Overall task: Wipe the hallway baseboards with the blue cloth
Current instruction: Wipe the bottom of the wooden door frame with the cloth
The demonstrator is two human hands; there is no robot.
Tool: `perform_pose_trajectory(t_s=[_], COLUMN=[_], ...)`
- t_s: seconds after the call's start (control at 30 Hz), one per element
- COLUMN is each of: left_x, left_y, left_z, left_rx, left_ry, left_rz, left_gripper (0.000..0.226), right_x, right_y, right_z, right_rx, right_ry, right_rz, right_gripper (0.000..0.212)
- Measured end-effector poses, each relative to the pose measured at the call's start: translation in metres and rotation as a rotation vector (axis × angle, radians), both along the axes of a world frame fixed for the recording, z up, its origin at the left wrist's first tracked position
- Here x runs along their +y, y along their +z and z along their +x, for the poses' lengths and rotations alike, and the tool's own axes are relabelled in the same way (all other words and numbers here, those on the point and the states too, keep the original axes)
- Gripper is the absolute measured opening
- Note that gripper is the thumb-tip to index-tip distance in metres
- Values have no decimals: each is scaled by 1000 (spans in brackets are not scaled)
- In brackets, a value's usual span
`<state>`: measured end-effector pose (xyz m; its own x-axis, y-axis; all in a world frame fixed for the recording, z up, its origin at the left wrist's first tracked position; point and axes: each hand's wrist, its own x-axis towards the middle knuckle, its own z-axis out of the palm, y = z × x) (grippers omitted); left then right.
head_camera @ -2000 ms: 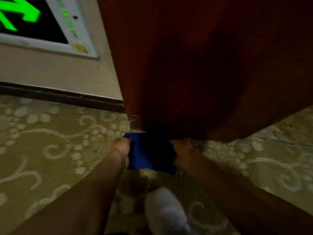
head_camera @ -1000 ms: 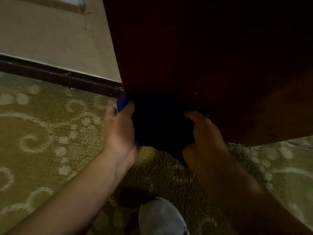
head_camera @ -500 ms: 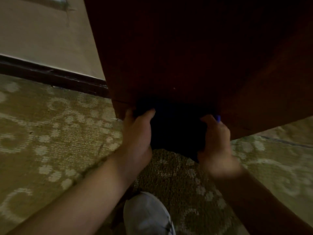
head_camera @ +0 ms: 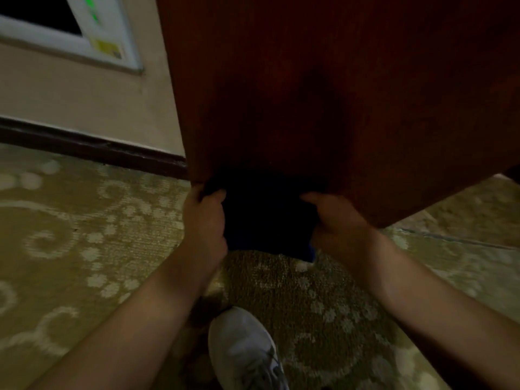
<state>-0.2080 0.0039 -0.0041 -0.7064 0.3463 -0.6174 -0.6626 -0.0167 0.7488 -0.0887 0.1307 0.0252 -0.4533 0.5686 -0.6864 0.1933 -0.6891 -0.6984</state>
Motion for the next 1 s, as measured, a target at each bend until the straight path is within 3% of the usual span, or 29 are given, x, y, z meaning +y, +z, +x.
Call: perform_pose_trajectory(t_s=[0.2, 0.3, 0.4, 0.53, 0.67, 0.77, 0.9, 1.0], left_x=[-59, -75, -73, -56, -57, -56, -44, -38], left_y=[20, 22, 11, -5, -24, -32, -33, -37], left_z=[-10, -23, -43, -68, -82, -85, -80, -77], left_rx=[-48, 64, 139, 128, 186, 249, 212, 172], left_ry=[20, 6, -45, -154, -396, -514, -459, -317], left_rz=[-216, -293, -294, -305, -381, -522, -559, -505], left_gripper=[8, 7, 16, 18, 49, 51, 46, 50], right_x=[-50, -66, -67, -61, -71, -71, -61, -58], right_y=[6, -20, -52, -88, -130, -140, -141, -134], right_z=[-19, -39, -61, -85, -99, -102, -107, -119], right_rx=[-59, -119, -77, -49, -91, -71, -294, -362], right_ry=[207, 242, 174, 36, 58, 104, 105, 195], right_rz=[-25, -1, -13, -91, -132, -198, 33, -12], right_gripper=[31, 37, 50, 47, 46, 37, 49, 51])
